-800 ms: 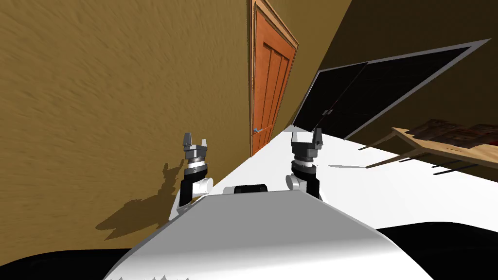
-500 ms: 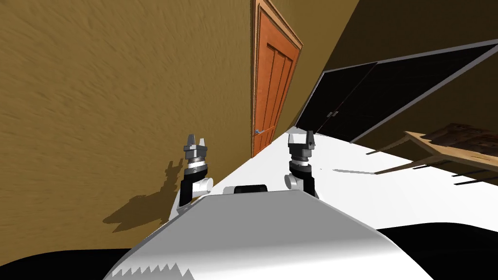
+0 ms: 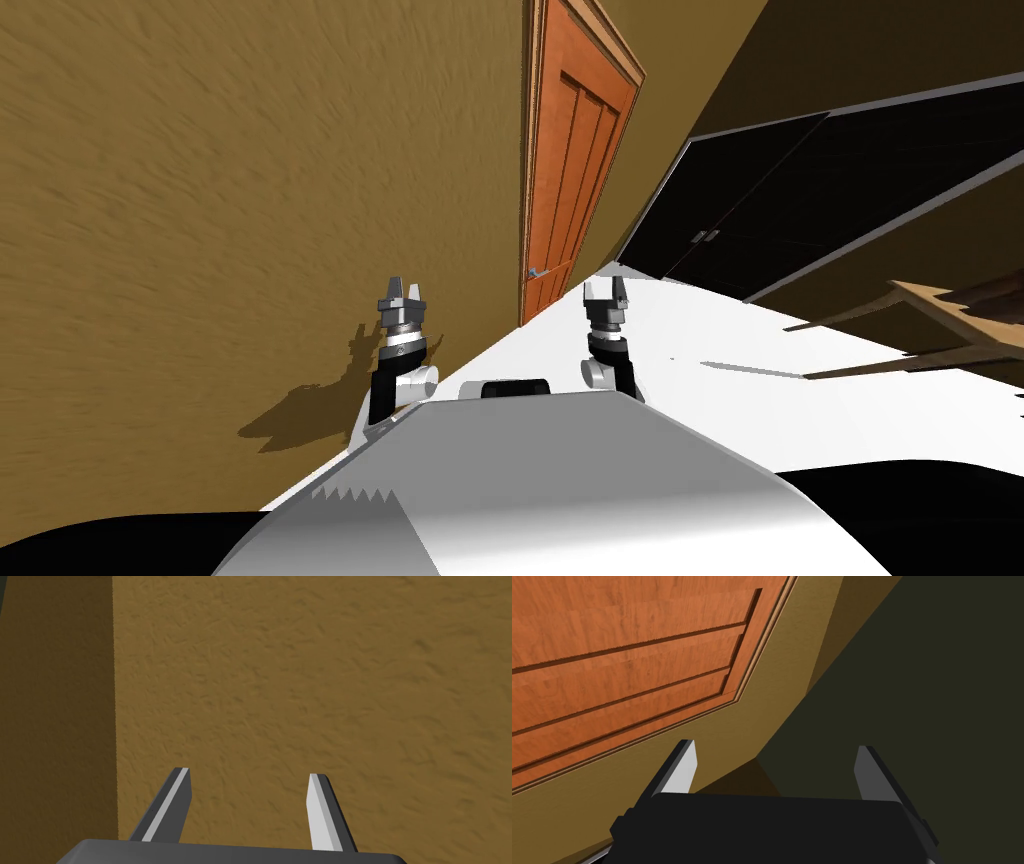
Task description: Pull the door open
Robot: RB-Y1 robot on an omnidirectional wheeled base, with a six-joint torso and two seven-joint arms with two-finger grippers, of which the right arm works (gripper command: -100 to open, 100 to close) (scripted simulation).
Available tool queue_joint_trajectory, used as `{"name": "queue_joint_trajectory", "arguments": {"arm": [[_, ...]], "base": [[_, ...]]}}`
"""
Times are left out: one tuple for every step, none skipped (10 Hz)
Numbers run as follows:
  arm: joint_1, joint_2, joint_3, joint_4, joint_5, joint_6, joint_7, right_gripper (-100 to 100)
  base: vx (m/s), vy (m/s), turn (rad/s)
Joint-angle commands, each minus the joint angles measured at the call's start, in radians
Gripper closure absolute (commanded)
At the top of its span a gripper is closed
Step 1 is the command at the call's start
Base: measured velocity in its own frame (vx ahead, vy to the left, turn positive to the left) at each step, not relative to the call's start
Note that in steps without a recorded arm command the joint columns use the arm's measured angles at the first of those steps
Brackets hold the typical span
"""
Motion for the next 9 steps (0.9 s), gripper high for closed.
{"name": "queue_joint_trajectory", "arguments": {"arm": [[-0.015,-0.011,0.002,0.050,0.000,-0.013,-0.006,-100],[-0.015,-0.011,0.002,0.057,0.000,-0.013,-0.006,-100],[-0.025,-0.019,0.004,0.092,0.000,-0.020,-0.010,-100],[-0.035,-0.026,0.006,0.121,0.000,-0.026,-0.014,-100],[-0.046,-0.034,0.008,0.151,0.000,-0.032,-0.017,-100],[-0.046,-0.034,0.008,0.164,0.000,-0.032,-0.017,-100],[-0.057,-0.042,0.011,0.202,0.000,-0.039,-0.022,-100],[-0.068,-0.050,0.013,0.230,0.000,-0.046,-0.026,-100],[-0.080,-0.058,0.015,0.265,0.000,-0.053,-0.030,-100]], "base": [[0.085,-0.061,0.120],[0.054,-0.044,0.026],[0.046,-0.037,0.091],[0.066,-0.070,0.136],[0.092,-0.072,0.141],[0.064,-0.046,0.053],[0.051,-0.043,0.090],[0.066,-0.059,0.153],[0.085,-0.093,0.182]]}}
